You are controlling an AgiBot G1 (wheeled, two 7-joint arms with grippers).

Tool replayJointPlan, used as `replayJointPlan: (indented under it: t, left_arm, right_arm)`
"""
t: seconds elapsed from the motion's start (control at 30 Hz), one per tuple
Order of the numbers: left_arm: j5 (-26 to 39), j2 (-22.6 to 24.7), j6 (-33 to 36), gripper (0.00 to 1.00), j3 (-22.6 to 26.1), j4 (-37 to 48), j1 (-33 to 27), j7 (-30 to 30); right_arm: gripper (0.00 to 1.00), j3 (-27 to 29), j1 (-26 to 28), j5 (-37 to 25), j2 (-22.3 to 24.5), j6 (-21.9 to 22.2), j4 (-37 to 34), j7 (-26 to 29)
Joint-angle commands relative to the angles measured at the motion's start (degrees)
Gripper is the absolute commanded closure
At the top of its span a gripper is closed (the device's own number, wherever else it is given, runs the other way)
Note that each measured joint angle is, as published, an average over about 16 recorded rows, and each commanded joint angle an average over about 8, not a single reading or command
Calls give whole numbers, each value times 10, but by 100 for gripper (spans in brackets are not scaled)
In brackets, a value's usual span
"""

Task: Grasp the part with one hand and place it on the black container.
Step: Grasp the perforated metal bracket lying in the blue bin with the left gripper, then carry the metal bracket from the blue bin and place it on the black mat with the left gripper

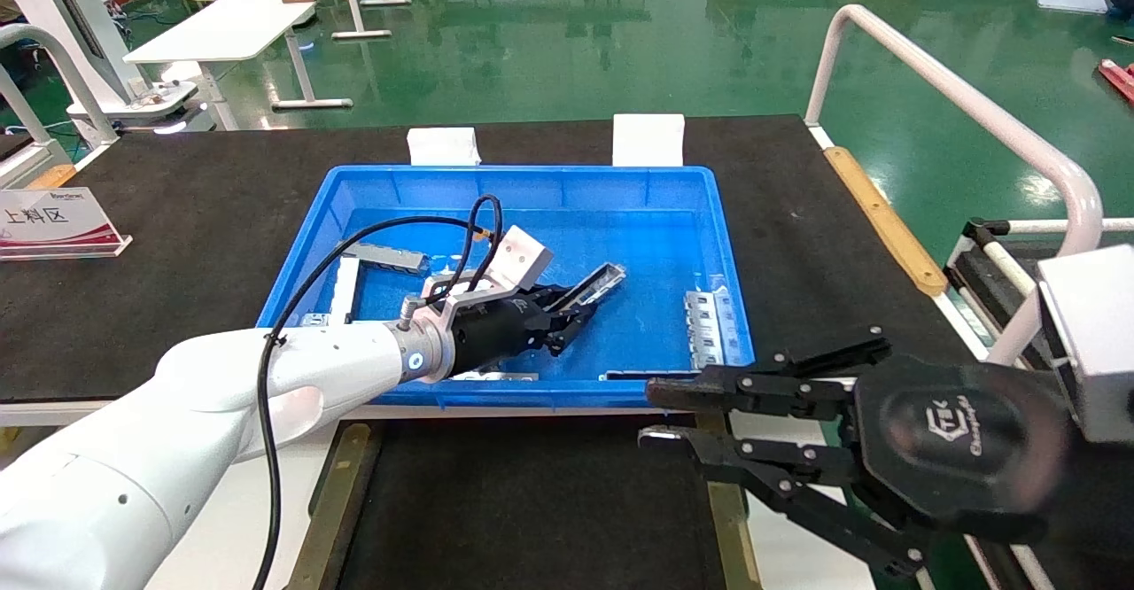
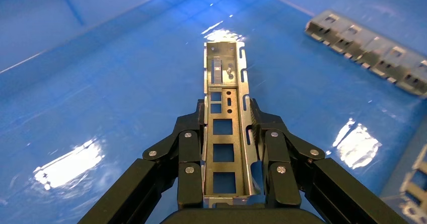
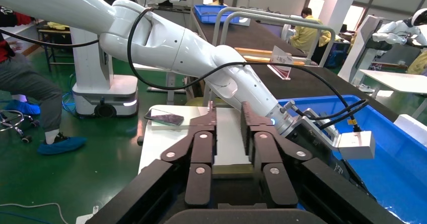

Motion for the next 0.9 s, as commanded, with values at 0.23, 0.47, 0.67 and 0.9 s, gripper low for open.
replayJointPlan:
  t: [0.23, 0.47, 0.67, 0.9]
  left_arm:
    - [-43, -6, 31, 100, -9, 4, -16, 30]
    - [-94, -37, 125, 100, -45, -1, -36, 94]
    - [-138, -85, 236, 100, -75, -28, -31, 141]
    - [-166, -151, 327, 100, -90, -101, -2, 151]
  right_arm:
    - [100, 0, 0, 0, 0, 0, 0, 0]
    - [100, 0, 0, 0, 0, 0, 0, 0]
    - [100, 0, 0, 0, 0, 0, 0, 0]
    - [100, 0, 0, 0, 0, 0, 0, 0]
